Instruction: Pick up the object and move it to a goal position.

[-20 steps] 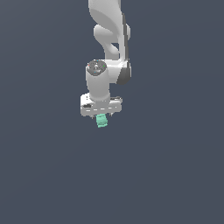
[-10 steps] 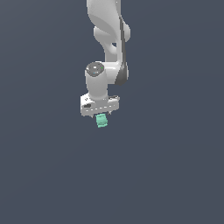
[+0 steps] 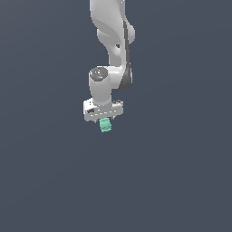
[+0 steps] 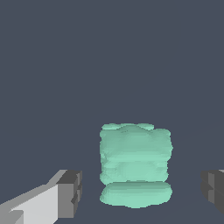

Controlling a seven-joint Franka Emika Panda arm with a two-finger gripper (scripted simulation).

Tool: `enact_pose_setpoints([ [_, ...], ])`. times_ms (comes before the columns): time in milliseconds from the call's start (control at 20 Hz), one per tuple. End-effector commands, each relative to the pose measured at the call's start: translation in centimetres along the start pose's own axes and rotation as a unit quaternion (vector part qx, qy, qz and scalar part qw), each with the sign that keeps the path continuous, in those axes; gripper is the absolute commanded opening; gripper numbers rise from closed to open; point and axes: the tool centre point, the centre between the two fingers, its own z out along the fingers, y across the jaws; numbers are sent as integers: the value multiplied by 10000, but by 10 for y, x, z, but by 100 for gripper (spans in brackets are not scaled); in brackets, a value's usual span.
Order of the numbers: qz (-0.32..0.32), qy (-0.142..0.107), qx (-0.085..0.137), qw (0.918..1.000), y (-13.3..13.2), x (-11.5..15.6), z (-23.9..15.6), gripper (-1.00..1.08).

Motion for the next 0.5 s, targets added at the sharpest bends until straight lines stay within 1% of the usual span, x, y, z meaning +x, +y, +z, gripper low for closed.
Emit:
enact_pose_setpoints([
  [0,-3,-3,2,10000,0,-1,10,100],
  [250,-13,-1,1,10000,0,-1,32,100],
  [450,-16,0,0,10000,0,-1,40,100],
])
